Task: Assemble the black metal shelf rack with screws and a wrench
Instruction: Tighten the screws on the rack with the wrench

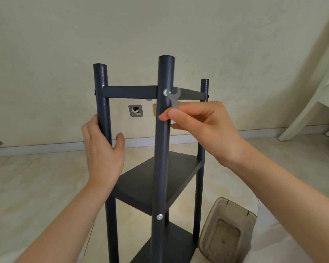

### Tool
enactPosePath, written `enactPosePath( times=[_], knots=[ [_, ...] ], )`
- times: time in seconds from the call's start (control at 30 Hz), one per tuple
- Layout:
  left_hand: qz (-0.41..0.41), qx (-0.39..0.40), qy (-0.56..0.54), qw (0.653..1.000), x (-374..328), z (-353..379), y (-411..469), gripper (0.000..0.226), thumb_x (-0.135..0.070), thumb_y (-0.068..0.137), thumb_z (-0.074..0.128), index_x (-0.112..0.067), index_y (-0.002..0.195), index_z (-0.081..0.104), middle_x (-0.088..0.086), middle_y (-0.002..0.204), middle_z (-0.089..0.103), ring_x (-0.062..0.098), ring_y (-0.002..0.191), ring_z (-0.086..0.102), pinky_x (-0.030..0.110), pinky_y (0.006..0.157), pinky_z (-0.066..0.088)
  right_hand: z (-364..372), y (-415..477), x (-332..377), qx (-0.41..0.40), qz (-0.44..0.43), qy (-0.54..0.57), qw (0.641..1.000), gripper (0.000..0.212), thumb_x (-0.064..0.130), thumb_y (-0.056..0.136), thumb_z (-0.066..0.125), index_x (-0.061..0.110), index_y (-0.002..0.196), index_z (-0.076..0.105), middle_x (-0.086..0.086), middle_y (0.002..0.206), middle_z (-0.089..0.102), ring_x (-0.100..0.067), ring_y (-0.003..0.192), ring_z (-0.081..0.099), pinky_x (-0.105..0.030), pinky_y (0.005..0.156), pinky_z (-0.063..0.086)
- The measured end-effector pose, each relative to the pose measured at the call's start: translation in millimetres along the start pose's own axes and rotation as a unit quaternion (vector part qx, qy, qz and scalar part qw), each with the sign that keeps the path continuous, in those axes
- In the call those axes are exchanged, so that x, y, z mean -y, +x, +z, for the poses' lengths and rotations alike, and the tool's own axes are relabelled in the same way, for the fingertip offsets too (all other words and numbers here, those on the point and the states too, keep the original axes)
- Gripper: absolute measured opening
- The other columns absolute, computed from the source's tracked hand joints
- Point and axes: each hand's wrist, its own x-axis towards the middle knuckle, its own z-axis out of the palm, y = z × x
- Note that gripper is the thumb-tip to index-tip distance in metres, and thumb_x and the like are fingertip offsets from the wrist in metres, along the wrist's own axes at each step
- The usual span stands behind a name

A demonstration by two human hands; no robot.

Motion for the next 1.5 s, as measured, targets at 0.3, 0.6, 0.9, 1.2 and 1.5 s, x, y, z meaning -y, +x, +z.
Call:
enactPosePath(
  times=[0.3, 0.6, 0.9, 1.2, 1.5],
  knots=[
    [-0.033, 0.112, -0.168, 0.979, -38.0, -1.9, -29.6, 0.026, -0.031, 0.104, 0.047, -0.029, 0.118, 0.068, -0.017, 0.117, 0.068, 0.000, 0.119, 0.056, 0.028, 0.105, 0.043, 9.9, 10.4, 0.5, 0.027, -0.004, 0.009, 1.000, 0.016, 0.014, 0.095, 0.062, 0.016, 0.094, 0.078, 0.006, 0.102, 0.076, -0.003, 0.104, 0.066, -0.016, 0.095, 0.046],
    [-0.097, 0.246, -0.311, 0.913, -45.5, -3.5, -34.7, 0.053, -0.061, 0.085, 0.043, -0.016, 0.099, 0.066, 0.003, 0.073, 0.069, 0.021, 0.055, 0.066, 0.030, 0.054, 0.059, 20.5, 18.0, -3.7, 0.038, 0.034, 0.014, 0.999, 0.018, 0.010, 0.095, 0.061, 0.003, 0.098, 0.077, -0.002, 0.120, 0.070, -0.011, 0.127, 0.055, -0.042, 0.114, 0.036],
    [-0.064, 0.190, -0.299, 0.933, -52.9, -4.8, -45.7, 0.054, -0.055, 0.085, 0.047, -0.002, 0.086, 0.053, 0.006, 0.056, 0.044, 0.011, 0.040, 0.037, 0.023, 0.038, 0.032, 22.2, 14.9, -4.4, 0.039, 0.035, 0.026, 0.998, 0.019, 0.010, 0.095, 0.060, 0.003, 0.093, 0.077, -0.004, 0.114, 0.070, -0.013, 0.120, 0.059, -0.040, 0.111, 0.040],
    [-0.090, 0.162, -0.301, 0.936, -47.7, -6.8, -44.4, 0.050, -0.060, 0.082, 0.047, -0.011, 0.082, 0.055, 0.007, 0.057, 0.043, 0.012, 0.040, 0.037, 0.025, 0.038, 0.032, 20.9, 12.6, -15.1, 0.016, 0.083, -0.039, 0.996, 0.026, 0.027, 0.098, 0.058, 0.024, 0.081, 0.077, 0.012, 0.094, 0.065, -0.002, 0.098, 0.060, -0.024, 0.081, 0.055],
    [-0.104, 0.165, -0.293, 0.936, -48.5, -6.5, -41.4, 0.053, -0.057, 0.085, 0.044, -0.006, 0.081, 0.053, 0.011, 0.059, 0.044, 0.012, 0.038, 0.037, 0.024, 0.036, 0.032, 30.0, 9.6, -16.0, 0.020, 0.134, -0.132, 0.982, 0.037, 0.031, 0.101, 0.050, 0.019, 0.075, 0.073, -0.019, 0.064, 0.047, -0.014, 0.056, 0.043, -0.015, 0.056, 0.041]
  ],
)
